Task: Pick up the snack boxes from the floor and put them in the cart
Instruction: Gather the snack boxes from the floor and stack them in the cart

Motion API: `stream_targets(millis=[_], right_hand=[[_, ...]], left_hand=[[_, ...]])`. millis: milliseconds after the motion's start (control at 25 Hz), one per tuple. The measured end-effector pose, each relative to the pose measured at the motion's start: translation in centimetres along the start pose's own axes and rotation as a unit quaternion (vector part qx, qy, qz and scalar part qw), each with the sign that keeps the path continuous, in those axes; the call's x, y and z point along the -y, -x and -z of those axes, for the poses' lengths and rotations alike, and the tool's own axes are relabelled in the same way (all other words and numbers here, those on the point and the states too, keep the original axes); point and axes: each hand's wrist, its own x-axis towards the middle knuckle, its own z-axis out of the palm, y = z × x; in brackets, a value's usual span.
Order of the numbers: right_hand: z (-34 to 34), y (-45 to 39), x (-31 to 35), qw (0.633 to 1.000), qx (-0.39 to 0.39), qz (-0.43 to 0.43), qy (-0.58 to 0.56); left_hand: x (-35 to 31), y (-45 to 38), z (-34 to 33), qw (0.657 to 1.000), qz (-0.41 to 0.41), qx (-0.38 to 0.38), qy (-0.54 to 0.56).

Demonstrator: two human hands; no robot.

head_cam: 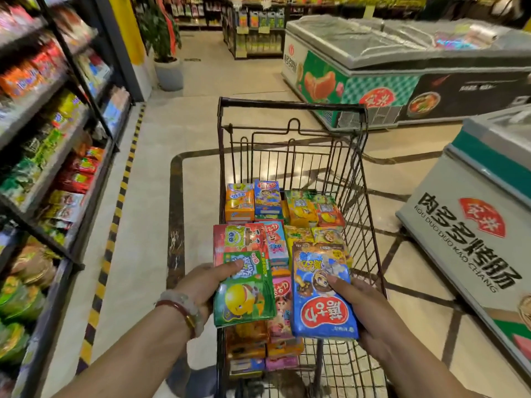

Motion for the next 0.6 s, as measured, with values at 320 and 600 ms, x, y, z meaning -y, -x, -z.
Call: stream_targets(millis=[320, 600], right_hand=[[-0.9, -7.8, -0.2, 0.998, -0.056, -0.018, -0.012], [-1.1, -16.4, 0.9, 0.997, -0.053, -0.042, 0.031]], left_hand=[[-0.2, -10.9, 0.4, 0.996, 0.028, -0.041, -0.077], [-1.1, -17.5, -0.3, 0.983, 0.002, -0.144, -0.113]])
